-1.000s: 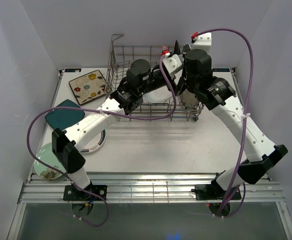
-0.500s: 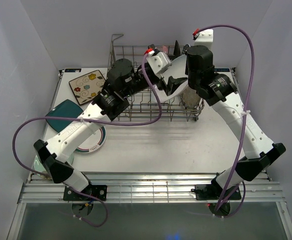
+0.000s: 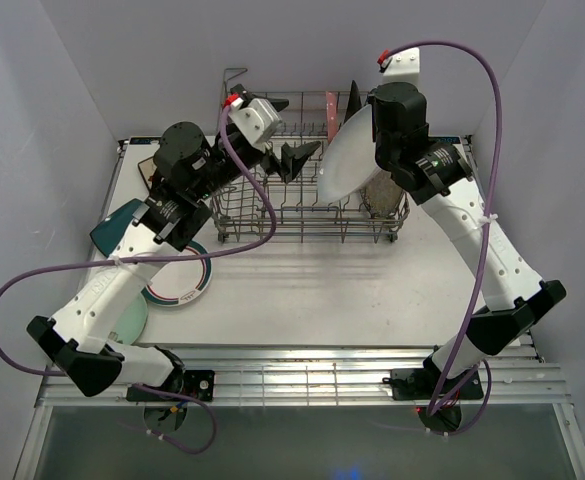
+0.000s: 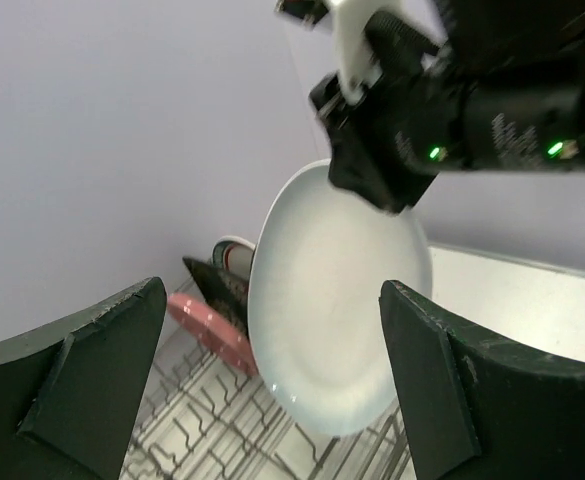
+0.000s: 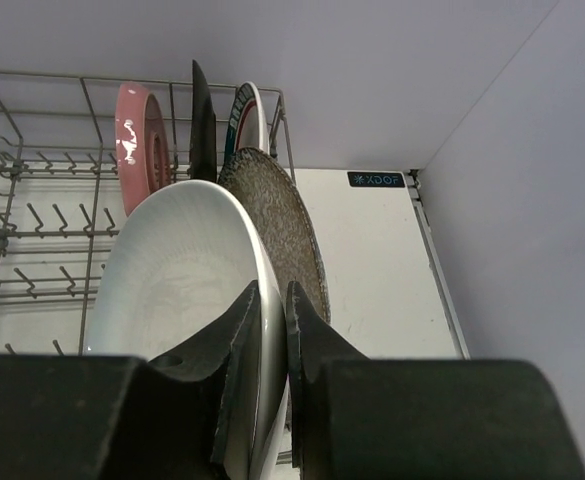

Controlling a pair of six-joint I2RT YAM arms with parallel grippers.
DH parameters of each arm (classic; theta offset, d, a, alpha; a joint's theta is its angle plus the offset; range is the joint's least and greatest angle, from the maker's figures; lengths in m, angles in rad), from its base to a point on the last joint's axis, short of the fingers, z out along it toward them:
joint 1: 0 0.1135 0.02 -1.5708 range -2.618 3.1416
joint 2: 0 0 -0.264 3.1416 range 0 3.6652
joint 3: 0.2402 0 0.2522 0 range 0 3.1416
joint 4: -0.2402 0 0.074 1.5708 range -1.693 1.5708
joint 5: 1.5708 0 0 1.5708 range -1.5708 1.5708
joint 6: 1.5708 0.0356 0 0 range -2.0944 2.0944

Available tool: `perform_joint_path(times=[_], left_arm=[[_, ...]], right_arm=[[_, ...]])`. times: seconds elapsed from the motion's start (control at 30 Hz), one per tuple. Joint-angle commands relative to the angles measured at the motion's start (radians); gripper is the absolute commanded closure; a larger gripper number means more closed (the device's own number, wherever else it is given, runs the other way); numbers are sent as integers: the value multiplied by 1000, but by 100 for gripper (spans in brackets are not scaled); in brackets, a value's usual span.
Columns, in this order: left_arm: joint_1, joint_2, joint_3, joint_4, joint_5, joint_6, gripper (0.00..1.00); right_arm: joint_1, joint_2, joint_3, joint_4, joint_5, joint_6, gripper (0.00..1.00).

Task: Load the plates into the dish rack
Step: Insert the plate into the dish rack.

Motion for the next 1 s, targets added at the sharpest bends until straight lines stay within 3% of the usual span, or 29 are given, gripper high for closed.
perform_joint_path(times=[0.0,0.3,0.47,0.97], left_arm=[[53,-26,-29,-54,43,-36,2],[160,-48,-130,-56,172,-105,2],[177,17,-130,-79,246,-134,2],[179,411,155,-153,344,-289,2]], right_arm=[[-1,-67,98,278,36,-75,92],[-1,-109,28,395,51,-238,92],[-1,-117,9,462,71,-318,92],[1,-103,-98,603,92,-479,92]])
